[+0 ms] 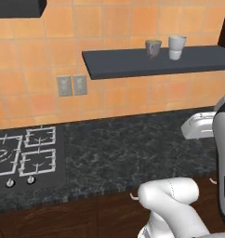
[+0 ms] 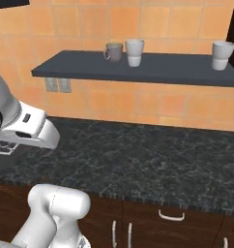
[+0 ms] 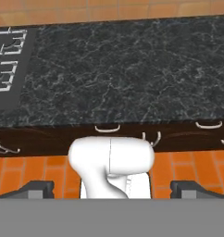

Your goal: Gather all objects into one cabinet and sort the glasses and bowls to opposite sides.

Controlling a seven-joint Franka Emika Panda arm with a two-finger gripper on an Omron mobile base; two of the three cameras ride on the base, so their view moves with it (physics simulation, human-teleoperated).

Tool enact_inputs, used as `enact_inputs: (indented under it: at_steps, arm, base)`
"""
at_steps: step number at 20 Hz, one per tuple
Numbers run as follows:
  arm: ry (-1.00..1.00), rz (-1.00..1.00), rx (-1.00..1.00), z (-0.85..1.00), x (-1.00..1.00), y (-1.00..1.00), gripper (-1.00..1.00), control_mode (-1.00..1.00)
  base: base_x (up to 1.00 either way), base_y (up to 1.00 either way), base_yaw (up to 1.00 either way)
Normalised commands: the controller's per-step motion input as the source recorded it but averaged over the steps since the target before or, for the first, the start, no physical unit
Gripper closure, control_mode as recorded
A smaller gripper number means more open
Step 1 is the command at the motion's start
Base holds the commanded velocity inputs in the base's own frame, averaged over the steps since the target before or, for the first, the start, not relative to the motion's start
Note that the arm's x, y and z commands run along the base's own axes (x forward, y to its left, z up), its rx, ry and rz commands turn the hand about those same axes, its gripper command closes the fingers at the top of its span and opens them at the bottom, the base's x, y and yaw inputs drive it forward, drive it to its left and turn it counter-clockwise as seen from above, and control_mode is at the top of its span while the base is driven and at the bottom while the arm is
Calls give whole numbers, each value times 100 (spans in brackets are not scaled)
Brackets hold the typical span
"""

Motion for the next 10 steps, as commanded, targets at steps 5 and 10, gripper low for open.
enact_inputs:
  at_steps: [5, 10]
  arm:
    - [0, 0, 0, 0, 0, 0, -100, 100]
    - [0, 0, 0, 0, 0, 0, -100, 100]
  base:
    - [52, 0, 0]
    - [37, 0, 0]
